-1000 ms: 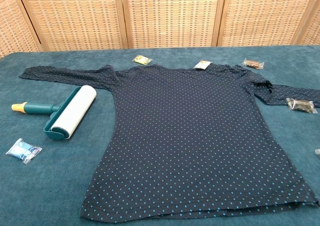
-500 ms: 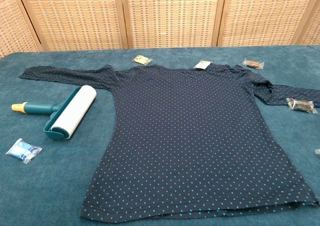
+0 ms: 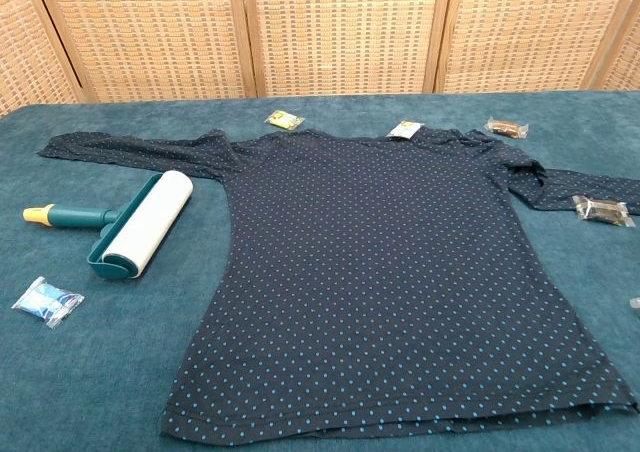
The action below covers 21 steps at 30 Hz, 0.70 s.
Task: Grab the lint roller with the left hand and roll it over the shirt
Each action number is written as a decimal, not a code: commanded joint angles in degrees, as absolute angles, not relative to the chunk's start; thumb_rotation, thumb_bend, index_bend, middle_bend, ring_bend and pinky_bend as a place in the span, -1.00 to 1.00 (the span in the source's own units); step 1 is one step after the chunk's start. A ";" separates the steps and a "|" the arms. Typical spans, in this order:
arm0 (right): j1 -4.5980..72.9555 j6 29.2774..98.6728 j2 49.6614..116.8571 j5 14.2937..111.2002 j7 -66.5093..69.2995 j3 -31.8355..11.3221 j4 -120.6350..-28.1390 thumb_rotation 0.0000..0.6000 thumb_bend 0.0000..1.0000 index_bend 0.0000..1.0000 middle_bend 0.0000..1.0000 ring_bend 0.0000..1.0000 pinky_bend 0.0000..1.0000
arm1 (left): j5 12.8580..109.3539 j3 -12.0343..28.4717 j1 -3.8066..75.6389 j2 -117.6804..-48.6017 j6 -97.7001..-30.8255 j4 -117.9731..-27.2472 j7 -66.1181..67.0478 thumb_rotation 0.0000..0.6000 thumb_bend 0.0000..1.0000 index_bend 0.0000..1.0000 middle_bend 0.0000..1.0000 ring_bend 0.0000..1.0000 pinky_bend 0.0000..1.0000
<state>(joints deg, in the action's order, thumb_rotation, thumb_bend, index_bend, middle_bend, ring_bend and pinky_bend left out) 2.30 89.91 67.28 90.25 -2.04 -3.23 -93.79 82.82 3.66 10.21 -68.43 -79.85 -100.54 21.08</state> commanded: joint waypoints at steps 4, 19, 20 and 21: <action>2.38 89.68 67.34 89.74 -1.89 -3.46 -93.53 1.00 -0.73 -1.00 -1.00 -1.00 -1.00 | 79.35 6.16 13.65 -66.25 -75.28 -99.91 21.72 1.00 -0.98 -1.00 -1.00 -1.00 -1.00; 3.14 87.40 68.24 87.13 -2.55 -4.13 -92.13 1.00 -0.73 -1.00 -1.00 -1.00 -1.00 | 67.53 11.66 26.44 -67.47 -57.39 -89.92 21.90 1.00 -0.96 -1.00 -0.11 -0.16 -0.08; 3.21 87.27 68.32 87.03 -2.74 -4.17 -92.06 1.00 -0.73 -1.00 -1.00 -1.00 -1.00 | 66.64 11.77 27.56 -67.87 -55.65 -88.70 21.78 1.00 -0.95 -1.00 -0.04 -0.10 -0.04; 3.24 87.25 68.43 87.04 -2.92 -4.16 -91.98 1.00 -0.73 -1.00 -1.00 -1.00 -1.00 | 66.08 11.84 28.39 -68.25 -54.49 -87.75 21.73 1.00 -0.94 -1.00 0.15 0.05 0.08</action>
<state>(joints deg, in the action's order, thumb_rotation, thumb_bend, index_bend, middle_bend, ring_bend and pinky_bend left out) 3.20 87.28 68.37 87.06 -2.85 -4.15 -92.03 67.88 11.26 26.20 -67.26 -57.23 -90.11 22.25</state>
